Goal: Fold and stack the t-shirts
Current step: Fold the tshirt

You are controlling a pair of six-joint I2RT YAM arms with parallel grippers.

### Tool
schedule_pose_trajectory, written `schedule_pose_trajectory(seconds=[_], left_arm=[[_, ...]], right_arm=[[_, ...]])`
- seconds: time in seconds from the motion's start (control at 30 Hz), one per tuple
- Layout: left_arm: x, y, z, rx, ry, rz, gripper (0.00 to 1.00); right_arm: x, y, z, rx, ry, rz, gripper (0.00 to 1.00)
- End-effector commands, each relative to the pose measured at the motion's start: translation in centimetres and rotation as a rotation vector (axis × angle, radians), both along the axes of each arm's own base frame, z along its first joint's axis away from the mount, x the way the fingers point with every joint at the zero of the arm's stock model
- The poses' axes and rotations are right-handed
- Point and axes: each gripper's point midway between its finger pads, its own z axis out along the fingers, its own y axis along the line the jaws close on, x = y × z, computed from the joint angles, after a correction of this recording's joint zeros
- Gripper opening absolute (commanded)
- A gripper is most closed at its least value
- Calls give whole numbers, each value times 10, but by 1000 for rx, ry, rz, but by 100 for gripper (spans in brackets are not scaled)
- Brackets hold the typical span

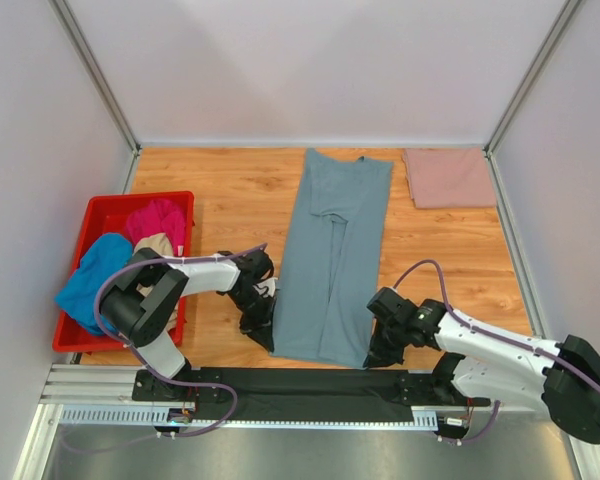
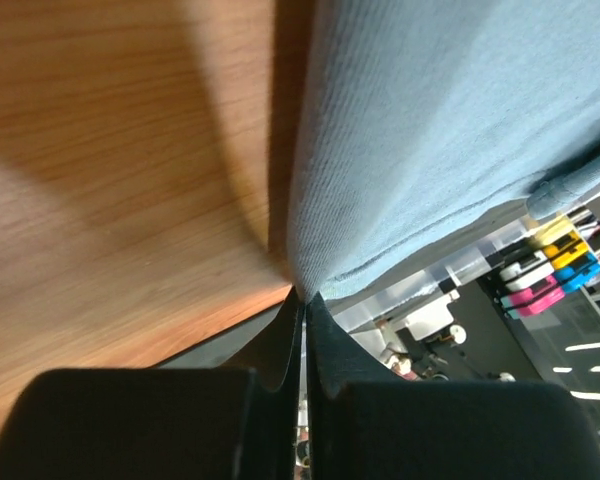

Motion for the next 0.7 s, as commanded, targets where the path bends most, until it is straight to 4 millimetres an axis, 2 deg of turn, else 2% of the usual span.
schedule_pose_trajectory(seconds=[0.0,0.2,0.37,0.53,0.6,0.63,0.67], left_arm=[[0,-3,12,1,14,24,0],[-7,5,21,63,46,56,0],[1,-3,31,32,31,62,0],[26,-11,38,52,13,44,0],[43,-11,37,73,-22,45,0],[50,-8,32,93,7,62,0],[64,-14,36,74,-14,68,0]], right_arm=[[-1,-7,3,-21,-8,-8,0],[-2,-18,19,-71,-19,-7,0],[3,-24,34,-119,-35,3,0],[19,-28,45,-232,-58,43,0],[33,-26,50,-284,-65,56,0],[37,-32,50,-323,-65,77,0],[44,-35,49,-352,-50,70,0]])
